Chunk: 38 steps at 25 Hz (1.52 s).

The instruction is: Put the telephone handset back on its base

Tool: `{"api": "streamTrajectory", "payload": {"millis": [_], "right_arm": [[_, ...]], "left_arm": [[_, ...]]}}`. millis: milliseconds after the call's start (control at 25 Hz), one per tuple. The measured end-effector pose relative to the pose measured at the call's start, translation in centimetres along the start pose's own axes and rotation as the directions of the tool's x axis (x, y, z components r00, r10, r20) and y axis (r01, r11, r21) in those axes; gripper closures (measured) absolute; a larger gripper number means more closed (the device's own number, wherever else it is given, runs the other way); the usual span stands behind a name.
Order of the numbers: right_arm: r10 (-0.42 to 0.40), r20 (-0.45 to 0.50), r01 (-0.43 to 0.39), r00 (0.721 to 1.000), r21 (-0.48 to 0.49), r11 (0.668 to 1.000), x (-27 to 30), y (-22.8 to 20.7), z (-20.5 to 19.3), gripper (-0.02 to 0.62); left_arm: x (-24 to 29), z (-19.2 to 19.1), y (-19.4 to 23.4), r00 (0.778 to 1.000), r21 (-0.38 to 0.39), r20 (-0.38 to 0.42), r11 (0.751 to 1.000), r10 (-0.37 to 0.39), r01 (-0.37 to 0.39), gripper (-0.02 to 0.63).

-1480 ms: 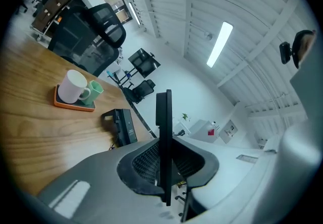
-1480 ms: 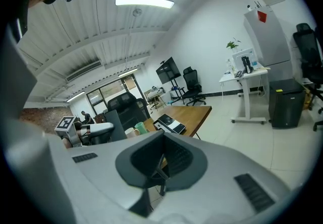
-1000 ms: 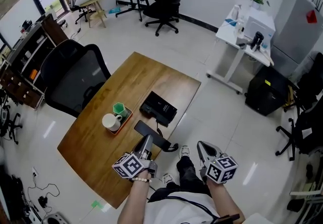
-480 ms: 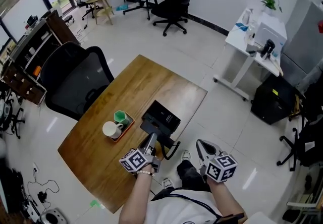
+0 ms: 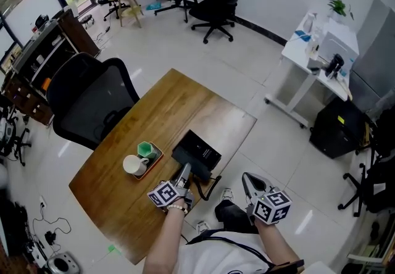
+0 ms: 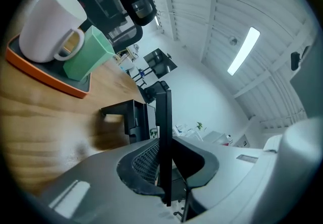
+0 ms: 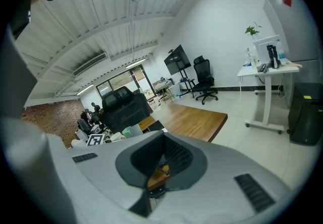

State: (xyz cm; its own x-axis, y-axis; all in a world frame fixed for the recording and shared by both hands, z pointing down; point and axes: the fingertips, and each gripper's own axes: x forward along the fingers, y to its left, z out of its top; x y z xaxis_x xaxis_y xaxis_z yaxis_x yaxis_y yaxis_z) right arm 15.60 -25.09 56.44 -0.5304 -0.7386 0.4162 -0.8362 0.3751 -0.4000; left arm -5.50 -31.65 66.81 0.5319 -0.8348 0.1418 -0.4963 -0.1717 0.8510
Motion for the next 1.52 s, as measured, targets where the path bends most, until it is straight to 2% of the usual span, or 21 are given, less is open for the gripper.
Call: {"api": "streamTrajectory", "payload": {"millis": [200, 640, 840, 1200, 1360, 1480, 1520], "right_arm": [[0.002, -0.005, -0.002, 1.000, -0.001, 1.000, 0.8, -0.9, 0.8, 0.595], [0.005, -0.020, -0.005, 1.000, -0.003, 1.000, 2.0, -2.7, 1.7, 0.595], [0.008, -0.027, -0.008, 1.000, -0.006, 1.000, 2.4, -2.9, 1.9, 0.595], [0.005, -0.031, -0.005, 0.999, 0.006, 1.000, 2.7, -3.3, 1.7, 0.595], [0.011, -0.033, -0.011, 0.999, 0.011, 1.000, 2.8, -3.2, 1.7, 0.595], [0.016, -0.029, -0.016, 0.999, 0.007, 1.000, 2.8, -2.8, 1.8, 0.595], [0.016, -0.027, -0.016, 0.999, 0.005, 1.000, 2.7, -2.7, 1.8, 0.595]], "left_arm": [[0.7, -0.5, 1.8, 1.000, -0.032, -0.001, 0.999, 0.026, -0.026, 0.537], [2.3, -0.4, 3.2, 1.000, -0.069, 0.017, 0.998, -0.007, 0.008, 0.538], [2.8, -0.4, 3.5, 1.000, -0.060, -0.007, 0.998, -0.004, 0.004, 0.538], [3.0, -1.0, 4.7, 1.000, -0.107, -0.019, 0.994, -0.007, 0.005, 0.534], [3.1, -1.3, 5.0, 0.999, -0.117, -0.045, 0.993, 0.009, -0.014, 0.522], [2.9, -1.4, 5.6, 0.997, -0.114, -0.058, 0.992, 0.044, -0.050, 0.464], [2.7, -1.4, 5.7, 0.997, -0.101, -0.060, 0.993, 0.057, -0.062, 0.465]]}}
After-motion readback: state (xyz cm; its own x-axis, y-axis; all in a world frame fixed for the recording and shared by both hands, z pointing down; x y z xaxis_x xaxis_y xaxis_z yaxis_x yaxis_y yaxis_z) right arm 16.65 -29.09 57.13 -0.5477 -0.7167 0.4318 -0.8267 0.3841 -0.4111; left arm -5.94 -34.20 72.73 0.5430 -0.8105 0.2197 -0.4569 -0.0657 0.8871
